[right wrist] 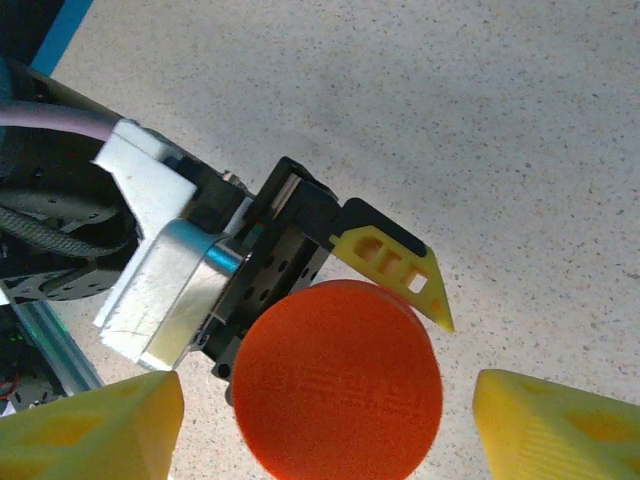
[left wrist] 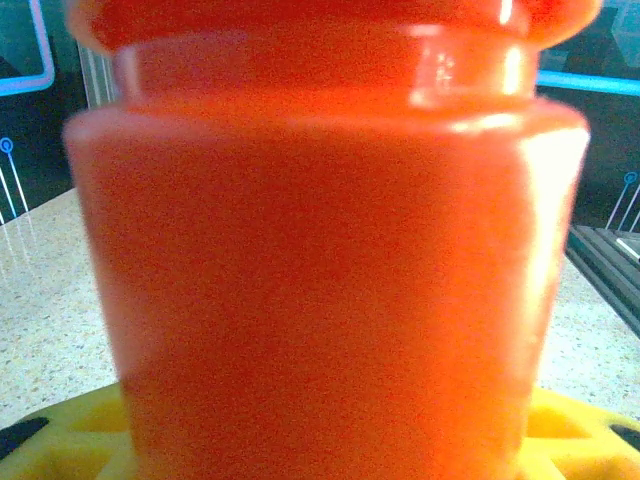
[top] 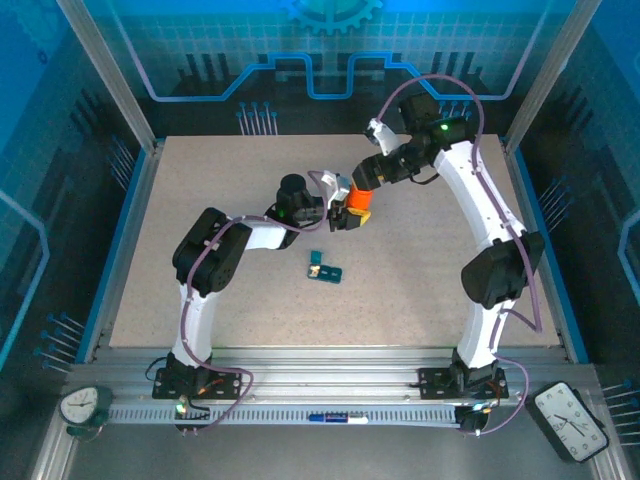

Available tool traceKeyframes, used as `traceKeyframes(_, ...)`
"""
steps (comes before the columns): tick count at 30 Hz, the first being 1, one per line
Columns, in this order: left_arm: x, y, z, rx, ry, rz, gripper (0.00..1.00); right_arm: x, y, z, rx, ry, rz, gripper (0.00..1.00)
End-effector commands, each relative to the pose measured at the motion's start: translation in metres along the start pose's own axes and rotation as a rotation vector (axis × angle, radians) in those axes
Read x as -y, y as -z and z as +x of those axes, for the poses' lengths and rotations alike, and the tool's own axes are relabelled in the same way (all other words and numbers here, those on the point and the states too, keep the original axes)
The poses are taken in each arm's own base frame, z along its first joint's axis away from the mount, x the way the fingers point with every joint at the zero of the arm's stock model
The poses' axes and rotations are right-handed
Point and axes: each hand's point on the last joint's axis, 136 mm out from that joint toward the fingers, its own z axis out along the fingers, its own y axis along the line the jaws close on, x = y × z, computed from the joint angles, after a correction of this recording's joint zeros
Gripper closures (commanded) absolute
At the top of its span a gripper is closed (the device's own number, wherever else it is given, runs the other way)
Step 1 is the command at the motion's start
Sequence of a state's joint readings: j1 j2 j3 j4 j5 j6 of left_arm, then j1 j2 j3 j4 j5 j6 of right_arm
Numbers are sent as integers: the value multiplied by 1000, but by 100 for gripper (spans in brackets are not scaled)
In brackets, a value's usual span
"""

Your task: Sort the pills into containers

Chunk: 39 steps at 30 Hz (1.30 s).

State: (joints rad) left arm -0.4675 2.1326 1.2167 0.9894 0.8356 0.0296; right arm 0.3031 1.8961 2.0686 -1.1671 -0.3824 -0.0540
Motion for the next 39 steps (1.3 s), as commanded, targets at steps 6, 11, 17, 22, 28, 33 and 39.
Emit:
traceKeyframes(6,14,0,-36,46,-90,41,100,1,-8,4,-37,-1,6,40)
traceKeyframes(11,14,-1,-39,49,-90,43,100,3,-14,11,-62,-5,7,57)
traceKeyframes(17,13,-1,-42,52,-87,43,100,14,-18,23,-93,-23,60,66)
traceKeyframes(22,13,0,-43,50,-87,41,100,24,-20,33,-124,-37,111,70)
traceKeyframes(28,12,1,-42,48,-84,38,100,37,-16,40,-131,-68,158,73)
traceKeyframes(33,12,1,-42,48,-83,38,100,46,-11,43,-114,-104,176,74)
traceKeyframes(39,14,1,-44,49,-86,47,100,56,-12,46,-120,-144,187,73)
